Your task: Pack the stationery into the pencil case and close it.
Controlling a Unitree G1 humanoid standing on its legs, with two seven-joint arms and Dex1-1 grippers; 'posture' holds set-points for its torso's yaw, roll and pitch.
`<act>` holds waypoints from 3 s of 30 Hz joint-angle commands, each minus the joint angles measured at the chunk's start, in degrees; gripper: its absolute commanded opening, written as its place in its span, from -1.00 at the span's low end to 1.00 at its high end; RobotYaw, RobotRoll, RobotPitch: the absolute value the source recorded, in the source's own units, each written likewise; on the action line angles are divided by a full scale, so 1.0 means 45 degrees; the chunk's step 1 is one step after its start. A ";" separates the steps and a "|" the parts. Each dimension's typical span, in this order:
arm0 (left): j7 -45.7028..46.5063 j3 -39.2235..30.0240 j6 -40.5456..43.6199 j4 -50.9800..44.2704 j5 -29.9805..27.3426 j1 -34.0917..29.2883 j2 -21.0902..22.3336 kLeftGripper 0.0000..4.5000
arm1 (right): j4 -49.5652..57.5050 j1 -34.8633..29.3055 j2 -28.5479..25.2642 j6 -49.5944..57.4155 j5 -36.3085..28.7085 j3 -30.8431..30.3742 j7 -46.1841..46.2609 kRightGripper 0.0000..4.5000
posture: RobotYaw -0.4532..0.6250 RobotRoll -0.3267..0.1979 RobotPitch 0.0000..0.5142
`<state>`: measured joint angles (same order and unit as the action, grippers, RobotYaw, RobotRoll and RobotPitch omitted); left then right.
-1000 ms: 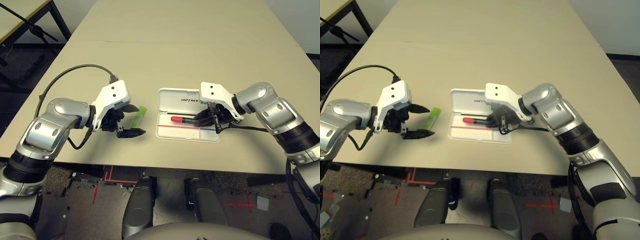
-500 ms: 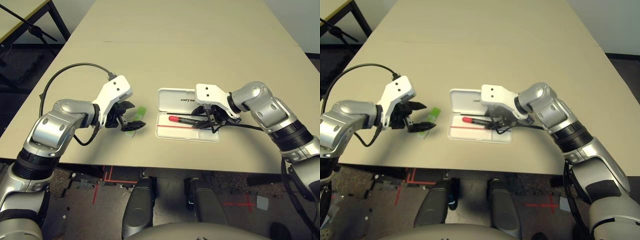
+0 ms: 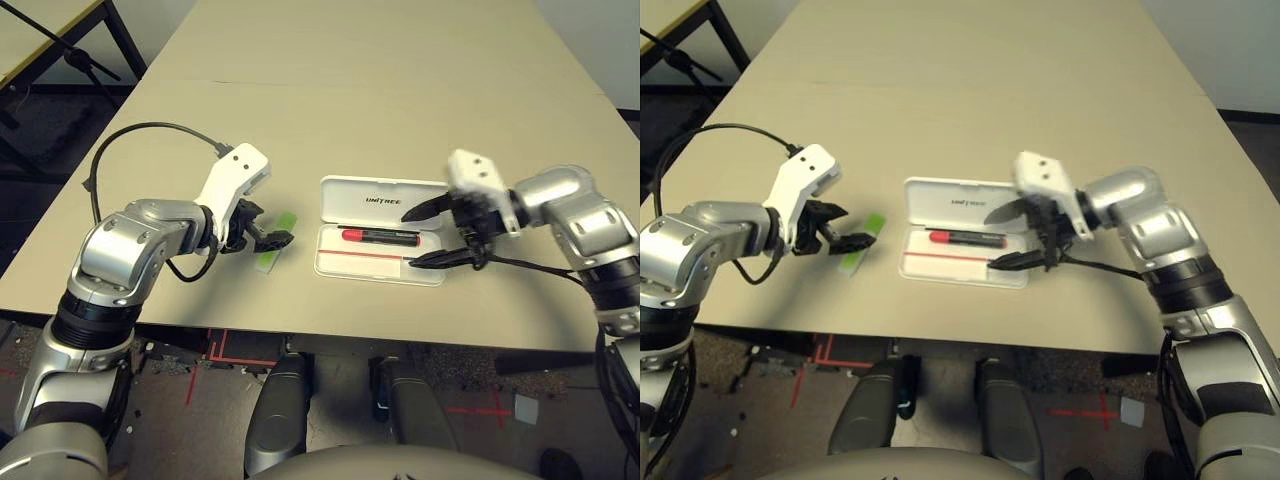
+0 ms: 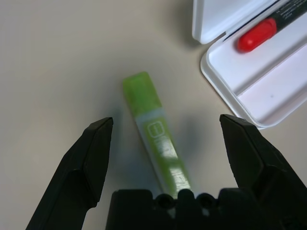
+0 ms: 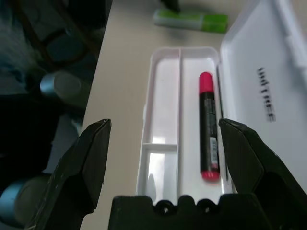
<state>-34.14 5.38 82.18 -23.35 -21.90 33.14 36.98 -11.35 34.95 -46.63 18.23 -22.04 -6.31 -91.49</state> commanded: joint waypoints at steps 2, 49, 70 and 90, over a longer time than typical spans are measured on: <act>0.1073 -0.0226 0.0701 -0.0439 0.0182 -0.0140 -0.0423 1.00 | -0.0633 -0.0480 -0.0722 -0.0207 -0.1017 0.1162 -0.0224 0.99 | 0.30 0.25 -0.34; -0.4076 0.3490 -0.8152 0.1742 0.1684 -0.1238 0.4640 -0.52 | -0.1544 -0.1505 -0.2476 0.0184 -0.3862 0.1307 -0.0224 1.00 | 0.32 0.25 -0.34; -0.8623 0.5623 -1.0694 0.3253 0.3209 0.3271 0.0974 -0.52 | -0.0797 -0.2790 -0.2726 0.0087 -0.3787 0.2471 -0.0224 1.00 | 0.16 0.25 -0.36; -0.8614 0.6781 -1.1287 0.4448 0.4419 0.3214 -0.1433 -0.52 | -0.0149 -0.3276 -0.2373 0.0524 -0.3507 0.3454 0.0074 1.00 | 0.08 0.25 -0.34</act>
<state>-72.71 34.82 32.19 -3.82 -3.08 48.34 30.48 -12.94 20.73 -57.53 20.23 -38.12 7.67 -91.31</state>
